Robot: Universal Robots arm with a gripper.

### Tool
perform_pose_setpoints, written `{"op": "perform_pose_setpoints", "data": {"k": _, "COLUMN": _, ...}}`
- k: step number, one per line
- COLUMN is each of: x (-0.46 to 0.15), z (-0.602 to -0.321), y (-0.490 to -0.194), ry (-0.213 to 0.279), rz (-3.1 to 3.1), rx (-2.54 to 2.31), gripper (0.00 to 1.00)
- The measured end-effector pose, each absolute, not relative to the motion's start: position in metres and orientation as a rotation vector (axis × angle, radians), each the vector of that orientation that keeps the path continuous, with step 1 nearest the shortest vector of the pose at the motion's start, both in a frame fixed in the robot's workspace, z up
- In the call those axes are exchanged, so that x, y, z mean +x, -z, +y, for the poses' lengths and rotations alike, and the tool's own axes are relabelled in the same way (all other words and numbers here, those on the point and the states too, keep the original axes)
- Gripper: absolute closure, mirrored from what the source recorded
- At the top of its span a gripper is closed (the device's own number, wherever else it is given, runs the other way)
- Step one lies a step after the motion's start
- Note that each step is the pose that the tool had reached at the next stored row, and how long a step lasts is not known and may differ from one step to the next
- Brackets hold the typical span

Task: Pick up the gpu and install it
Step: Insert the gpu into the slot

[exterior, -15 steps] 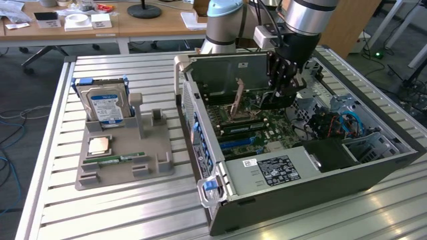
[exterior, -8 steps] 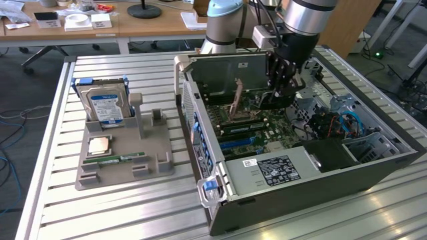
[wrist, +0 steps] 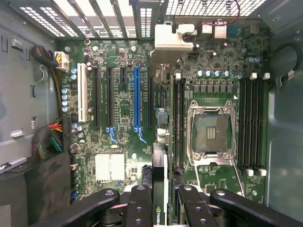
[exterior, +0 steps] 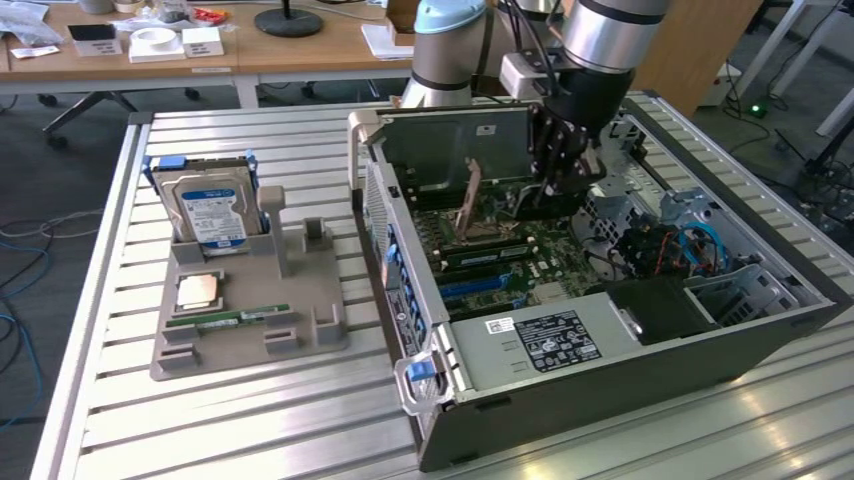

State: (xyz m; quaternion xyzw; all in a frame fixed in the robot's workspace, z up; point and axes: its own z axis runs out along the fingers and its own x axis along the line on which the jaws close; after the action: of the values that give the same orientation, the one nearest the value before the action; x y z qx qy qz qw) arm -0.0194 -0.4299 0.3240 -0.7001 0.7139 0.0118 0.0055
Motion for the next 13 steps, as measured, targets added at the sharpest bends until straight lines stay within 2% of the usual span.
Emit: {"op": "perform_pose_setpoints", "data": {"k": 13, "x": -0.0197, "z": -0.4303, "y": -0.3191, "ry": -0.037, "rz": 2.235, "rx": -2.192, "gripper": 0.74}}
